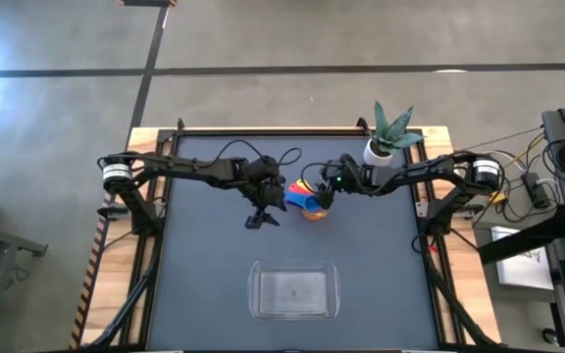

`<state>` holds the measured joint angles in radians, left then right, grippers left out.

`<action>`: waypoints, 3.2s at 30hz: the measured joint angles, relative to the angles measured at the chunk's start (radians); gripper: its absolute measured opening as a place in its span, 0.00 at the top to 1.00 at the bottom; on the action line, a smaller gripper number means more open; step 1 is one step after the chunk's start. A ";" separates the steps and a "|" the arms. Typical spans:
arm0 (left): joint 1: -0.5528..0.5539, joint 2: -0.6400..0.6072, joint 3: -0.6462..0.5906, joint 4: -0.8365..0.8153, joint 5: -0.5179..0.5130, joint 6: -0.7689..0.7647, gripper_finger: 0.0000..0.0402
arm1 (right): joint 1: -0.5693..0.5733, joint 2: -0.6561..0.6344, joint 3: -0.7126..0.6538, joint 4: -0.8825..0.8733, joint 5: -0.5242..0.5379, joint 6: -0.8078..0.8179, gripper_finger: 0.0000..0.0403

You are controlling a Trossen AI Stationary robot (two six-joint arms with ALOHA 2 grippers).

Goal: Nest measuring cups in basket
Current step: Adjust the stacked measuring cups on the table, then put the stacked measuring cups into the transparent bin

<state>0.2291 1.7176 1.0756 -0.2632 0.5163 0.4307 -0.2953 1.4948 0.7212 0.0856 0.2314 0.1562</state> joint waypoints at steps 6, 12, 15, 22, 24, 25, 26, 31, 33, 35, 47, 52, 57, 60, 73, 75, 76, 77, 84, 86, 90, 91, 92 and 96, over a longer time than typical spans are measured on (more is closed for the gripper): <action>0.000 0.000 -0.003 0.047 0.028 -0.003 0.42 | 0.000 0.000 0.000 -0.002 -0.006 0.012 0.41; 0.000 0.000 -0.004 0.091 0.061 -0.006 0.42 | 0.000 0.000 0.000 -0.001 -0.008 0.011 0.41; 0.000 0.016 -0.004 0.105 0.065 -0.006 0.42 | 0.000 0.000 0.000 0.001 -0.029 0.009 0.41; 0.001 0.130 0.054 0.096 0.072 0.006 0.42 | 0.000 -0.001 0.011 0.001 -0.030 0.008 0.41; 0.003 0.162 0.096 0.038 0.072 0.021 0.42 | 0.000 -0.001 0.011 0.001 -0.032 0.008 0.41; 0.003 0.179 0.122 0.013 0.072 0.030 0.42 | 0.000 -0.002 0.011 -0.001 -0.033 0.007 0.41; 0.004 0.197 0.145 -0.016 0.068 0.033 0.42 | 0.000 -0.002 0.011 -0.004 -0.037 0.006 0.41; 0.010 0.285 0.264 -0.170 0.006 0.069 0.42 | 0.000 -0.002 0.012 0.001 -0.101 0.002 0.41; 0.013 0.319 0.308 -0.217 -0.006 0.086 0.42 | 0.001 -0.002 0.012 0.002 -0.134 0.002 0.41; 0.016 0.344 0.342 -0.260 -0.005 0.092 0.43 | 0.001 -0.002 0.012 0.002 -0.154 0.000 0.41; 0.024 0.326 0.401 -0.333 -0.060 0.103 0.42 | 0.004 -0.001 0.012 0.002 -0.172 -0.011 0.41; 0.024 0.292 0.364 -0.357 -0.112 0.103 0.42 | 0.003 -0.002 0.012 0.002 -0.165 -0.018 0.41; 0.028 0.283 0.340 -0.334 -0.153 0.099 0.42 | 0.003 -0.002 0.012 0.005 -0.164 -0.019 0.41; 0.031 0.276 0.334 -0.336 -0.177 0.098 0.42 | 0.003 -0.007 0.012 -0.012 -0.161 -0.032 0.41; 0.059 0.127 0.291 -0.282 -0.320 0.238 0.42 | 0.009 -0.293 -0.002 -0.164 -0.047 -0.052 0.41; 0.059 0.144 0.305 -0.274 -0.348 0.271 0.42 | 0.014 -0.330 -0.008 -0.175 -0.047 -0.041 0.41; 0.060 0.150 0.309 -0.271 -0.355 0.296 0.42 | 0.018 -0.348 -0.011 -0.190 -0.047 -0.038 0.41; 0.060 0.157 0.313 -0.268 -0.360 0.319 0.42 | 0.023 -0.361 -0.013 -0.200 -0.047 -0.033 0.41; 0.060 0.172 0.332 -0.196 -0.361 0.397 0.42 | 0.030 -0.436 -0.018 -0.280 -0.046 -0.024 0.41; 0.060 0.173 0.335 -0.182 -0.361 0.404 0.41 | 0.030 -0.445 -0.018 -0.286 -0.044 -0.019 0.41; 0.060 0.173 0.337 -0.154 -0.359 0.429 0.35 | 0.030 -0.450 -0.018 -0.291 -0.044 -0.019 0.41; 0.059 0.174 0.337 -0.147 -0.359 0.440 0.33 | 0.030 -0.450 -0.018 -0.292 -0.044 -0.019 0.41; 0.059 0.176 0.337 -0.144 -0.358 0.448 0.31 | 0.030 -0.447 -0.018 -0.290 -0.043 -0.019 0.41; 0.055 0.186 0.338 -0.129 -0.357 0.453 0.23 | 0.030 -0.444 -0.019 -0.292 -0.028 -0.018 0.41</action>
<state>0.2840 1.9039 1.4137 -0.3924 0.1589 0.8839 -0.2657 1.0505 0.7021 -0.2069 0.2031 0.1378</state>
